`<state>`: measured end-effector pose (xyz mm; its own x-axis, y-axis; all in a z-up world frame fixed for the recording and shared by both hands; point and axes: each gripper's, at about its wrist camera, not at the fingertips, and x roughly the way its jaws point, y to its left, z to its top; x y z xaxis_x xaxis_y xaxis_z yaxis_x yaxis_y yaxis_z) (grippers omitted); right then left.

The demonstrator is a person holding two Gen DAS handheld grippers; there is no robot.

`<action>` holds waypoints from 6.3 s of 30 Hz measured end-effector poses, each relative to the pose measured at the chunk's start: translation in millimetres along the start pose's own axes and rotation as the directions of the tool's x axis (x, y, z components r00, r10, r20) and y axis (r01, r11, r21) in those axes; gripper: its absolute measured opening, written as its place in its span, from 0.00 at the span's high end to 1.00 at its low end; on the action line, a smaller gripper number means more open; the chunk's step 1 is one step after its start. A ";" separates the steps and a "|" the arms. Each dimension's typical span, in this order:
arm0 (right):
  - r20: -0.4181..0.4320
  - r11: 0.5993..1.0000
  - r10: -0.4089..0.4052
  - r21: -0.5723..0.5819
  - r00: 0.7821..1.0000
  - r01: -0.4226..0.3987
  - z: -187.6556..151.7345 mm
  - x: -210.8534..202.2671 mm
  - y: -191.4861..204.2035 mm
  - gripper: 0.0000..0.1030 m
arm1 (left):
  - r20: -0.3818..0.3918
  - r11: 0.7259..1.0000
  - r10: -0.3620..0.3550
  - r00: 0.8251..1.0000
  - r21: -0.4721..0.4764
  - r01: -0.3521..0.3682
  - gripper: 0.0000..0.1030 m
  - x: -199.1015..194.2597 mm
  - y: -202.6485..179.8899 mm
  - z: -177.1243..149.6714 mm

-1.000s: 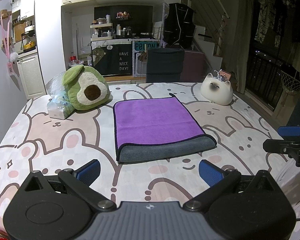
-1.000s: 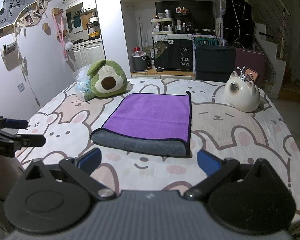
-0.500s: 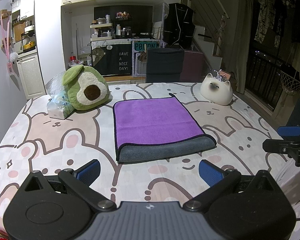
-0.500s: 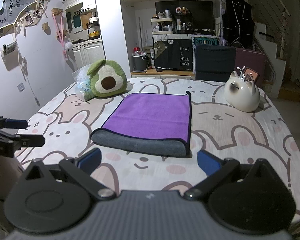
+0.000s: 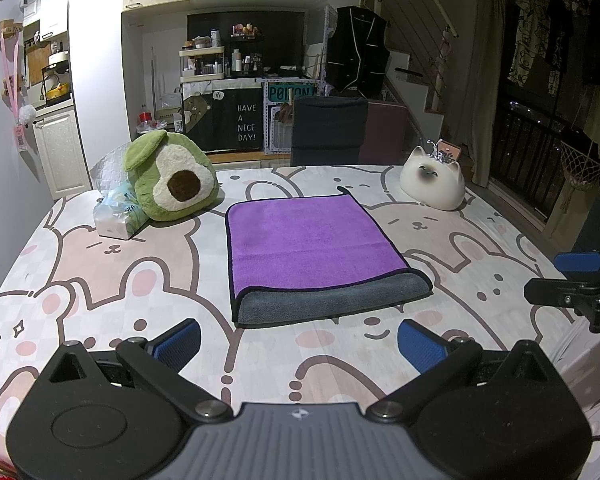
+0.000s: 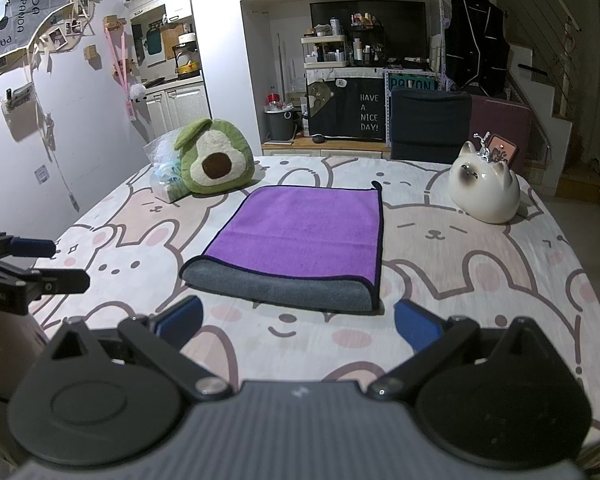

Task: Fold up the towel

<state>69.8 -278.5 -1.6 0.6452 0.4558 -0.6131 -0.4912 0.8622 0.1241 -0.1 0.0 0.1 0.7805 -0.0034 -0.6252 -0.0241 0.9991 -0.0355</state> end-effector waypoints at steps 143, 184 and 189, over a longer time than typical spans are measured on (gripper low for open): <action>-0.232 0.995 0.097 0.046 0.968 -0.088 -10.3 224.3 -84.5 0.37 | -0.210 0.976 -0.169 0.963 -0.168 0.135 0.47 234.6 87.0 16.2; -0.177 0.991 0.129 0.058 0.976 -0.120 16.4 204.6 -95.8 0.95 | -0.173 0.987 -0.116 0.978 -0.131 0.094 0.96 227.9 93.0 57.5; -0.134 0.991 0.123 0.071 0.983 -0.114 28.9 203.4 -97.8 0.95 | -0.139 0.985 -0.108 0.984 -0.147 0.088 0.96 226.6 95.7 68.1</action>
<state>266.1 -263.6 -115.9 0.4960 0.5246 -0.6920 -0.5187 0.8181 0.2484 217.0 97.7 -91.8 0.6838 -0.1174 -0.7201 -0.0473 0.9778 -0.2043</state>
